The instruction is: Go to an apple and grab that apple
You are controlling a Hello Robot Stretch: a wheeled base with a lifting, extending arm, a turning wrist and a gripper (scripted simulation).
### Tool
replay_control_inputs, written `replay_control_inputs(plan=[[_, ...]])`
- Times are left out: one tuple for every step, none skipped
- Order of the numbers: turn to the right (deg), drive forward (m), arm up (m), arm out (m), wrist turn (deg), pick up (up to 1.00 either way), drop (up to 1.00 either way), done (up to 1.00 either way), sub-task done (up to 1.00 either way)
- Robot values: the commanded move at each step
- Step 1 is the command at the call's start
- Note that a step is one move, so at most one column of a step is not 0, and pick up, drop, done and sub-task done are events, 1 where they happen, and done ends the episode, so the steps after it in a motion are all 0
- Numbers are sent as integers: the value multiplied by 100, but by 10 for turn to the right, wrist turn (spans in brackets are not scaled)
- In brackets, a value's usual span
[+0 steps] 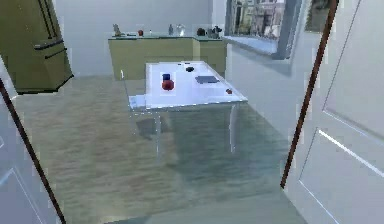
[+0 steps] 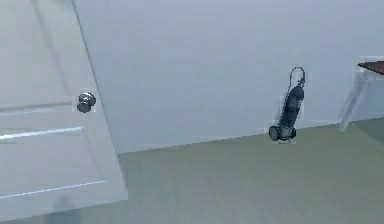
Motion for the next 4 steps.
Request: replay_control_inputs(plan=[[0,25,0,0,0,0,0,0,0],[-270,0,0,0,0,0,0,0,0],[0,100,0,0,0,0,0,0,0],[-30,0,0,0,0,0,0,0,0]])
